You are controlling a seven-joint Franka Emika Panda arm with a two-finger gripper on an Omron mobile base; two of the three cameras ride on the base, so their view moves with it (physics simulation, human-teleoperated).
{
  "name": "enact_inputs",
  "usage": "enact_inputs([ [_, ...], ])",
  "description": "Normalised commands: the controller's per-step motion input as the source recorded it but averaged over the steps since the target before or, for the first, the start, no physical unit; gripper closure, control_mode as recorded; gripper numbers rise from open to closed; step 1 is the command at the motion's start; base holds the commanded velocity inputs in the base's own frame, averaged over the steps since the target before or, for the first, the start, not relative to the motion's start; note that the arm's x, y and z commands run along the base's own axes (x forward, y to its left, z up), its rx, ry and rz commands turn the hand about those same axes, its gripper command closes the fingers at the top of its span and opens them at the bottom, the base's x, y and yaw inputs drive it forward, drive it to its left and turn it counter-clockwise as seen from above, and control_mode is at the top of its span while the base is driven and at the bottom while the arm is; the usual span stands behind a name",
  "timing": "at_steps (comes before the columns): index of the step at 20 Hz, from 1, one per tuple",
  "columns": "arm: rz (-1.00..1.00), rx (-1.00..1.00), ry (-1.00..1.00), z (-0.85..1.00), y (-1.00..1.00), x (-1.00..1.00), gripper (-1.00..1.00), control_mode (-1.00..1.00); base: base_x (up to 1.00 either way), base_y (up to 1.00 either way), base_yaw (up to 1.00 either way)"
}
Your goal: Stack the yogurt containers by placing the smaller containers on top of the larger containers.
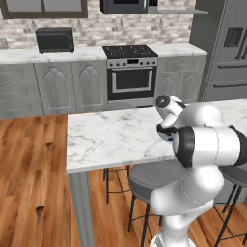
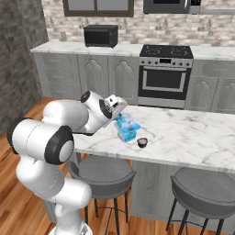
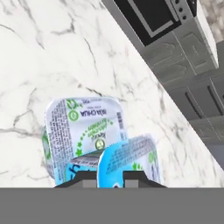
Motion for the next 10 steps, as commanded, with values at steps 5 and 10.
enact_inputs([
  [5,0.0,0.0,0.0,-0.13,-0.04,0.11,1.0,-1.0,0.0,0.0,0.0],
  [10,0.0,0.0,0.0,-0.15,-0.06,0.14,1.0,-1.0,0.0,0.0,0.0],
])
